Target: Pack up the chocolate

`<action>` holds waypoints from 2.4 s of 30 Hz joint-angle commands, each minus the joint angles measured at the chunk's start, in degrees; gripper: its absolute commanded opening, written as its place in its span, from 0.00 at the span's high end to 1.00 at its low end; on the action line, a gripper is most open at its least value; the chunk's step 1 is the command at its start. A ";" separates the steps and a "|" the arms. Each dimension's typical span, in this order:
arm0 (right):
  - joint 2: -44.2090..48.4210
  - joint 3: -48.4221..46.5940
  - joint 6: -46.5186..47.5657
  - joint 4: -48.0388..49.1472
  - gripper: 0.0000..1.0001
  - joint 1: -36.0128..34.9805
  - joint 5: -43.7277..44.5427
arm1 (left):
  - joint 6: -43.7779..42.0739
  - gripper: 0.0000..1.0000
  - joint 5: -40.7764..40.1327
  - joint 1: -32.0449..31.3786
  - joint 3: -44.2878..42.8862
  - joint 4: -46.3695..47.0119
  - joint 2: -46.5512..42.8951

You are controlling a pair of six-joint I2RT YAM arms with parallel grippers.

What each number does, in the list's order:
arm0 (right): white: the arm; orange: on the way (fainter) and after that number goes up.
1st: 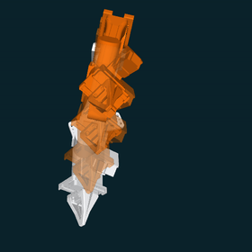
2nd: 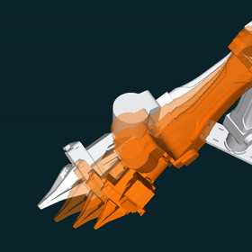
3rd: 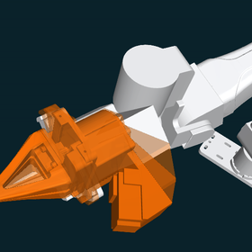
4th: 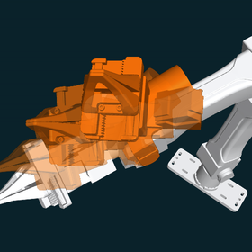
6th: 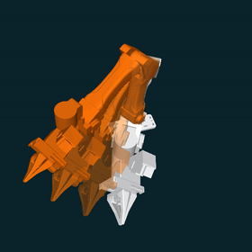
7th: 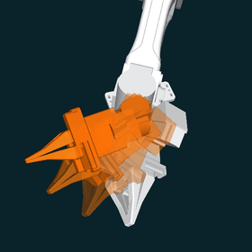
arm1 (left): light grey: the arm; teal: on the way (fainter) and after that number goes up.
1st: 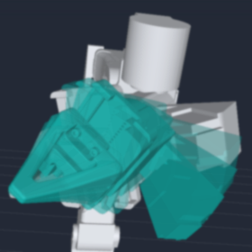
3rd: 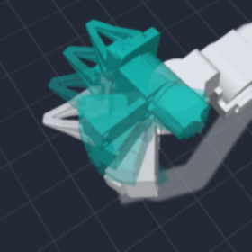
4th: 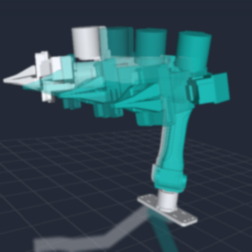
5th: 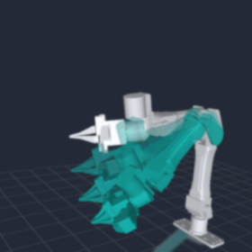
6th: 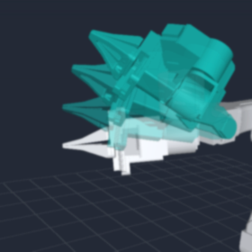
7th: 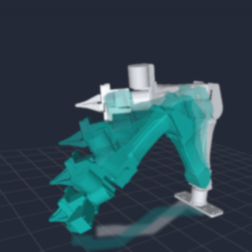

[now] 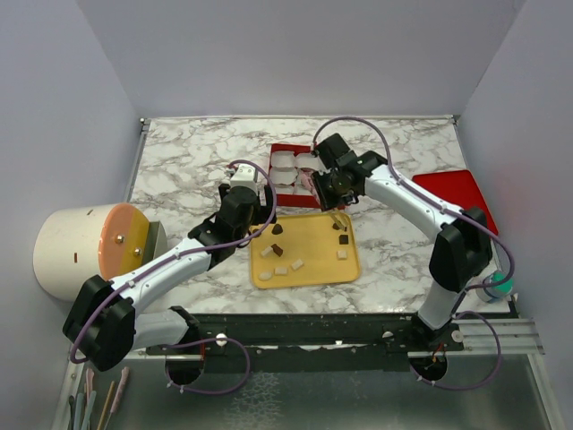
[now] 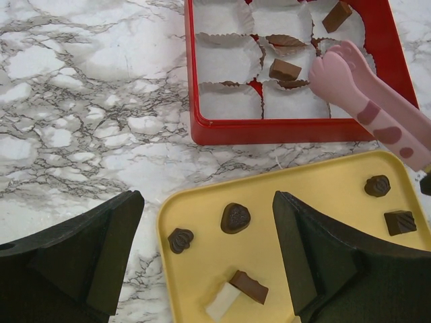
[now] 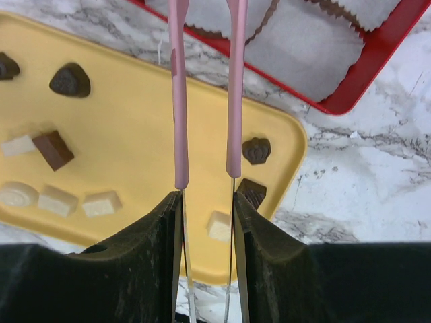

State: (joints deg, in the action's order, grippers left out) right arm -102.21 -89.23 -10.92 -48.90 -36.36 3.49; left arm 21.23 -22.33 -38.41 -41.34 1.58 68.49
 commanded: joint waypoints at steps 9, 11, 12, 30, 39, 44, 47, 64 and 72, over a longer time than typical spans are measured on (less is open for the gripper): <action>8.00 10.15 -1.45 3.13 0.62 -8.02 -5.74 | 0.74 0.12 -2.09 0.24 0.30 -0.84 -0.54; 8.23 11.11 -1.73 3.64 0.62 -9.26 -6.19 | 0.79 0.12 -2.11 0.29 0.28 -0.95 -0.82; 8.24 11.56 -1.86 3.80 0.62 -9.74 -6.41 | 0.81 0.12 -2.11 0.35 0.25 -1.03 -0.88; 2.99 10.07 -1.49 4.41 0.56 -14.35 -7.22 | 1.70 0.11 -0.85 1.84 0.08 -1.50 -2.19; 0.27 8.39 -0.73 4.03 0.52 -14.60 -6.52 | 1.88 0.11 0.24 2.27 0.36 -1.28 -2.18; -1.40 7.14 -0.42 3.58 0.52 -14.92 -5.85 | 2.05 0.11 0.74 2.46 0.56 -1.01 -2.15; -2.44 6.35 -0.17 3.21 0.52 -15.33 -5.07 | 2.06 0.11 0.94 2.60 0.60 -0.84 -2.14; -4.97 6.75 -0.24 -1.44 0.64 -17.67 6.87 | 2.63 0.10 1.32 3.17 1.51 -0.11 -2.64; -3.75 6.66 -0.73 -1.80 0.90 -18.03 8.53 | 3.01 0.10 0.18 3.26 1.74 -0.26 -3.49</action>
State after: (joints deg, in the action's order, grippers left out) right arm -106.34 -82.41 -11.51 -49.32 -53.84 9.13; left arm 23.51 -22.04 -35.57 -40.62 0.75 66.78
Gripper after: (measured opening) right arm 0.342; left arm 0.898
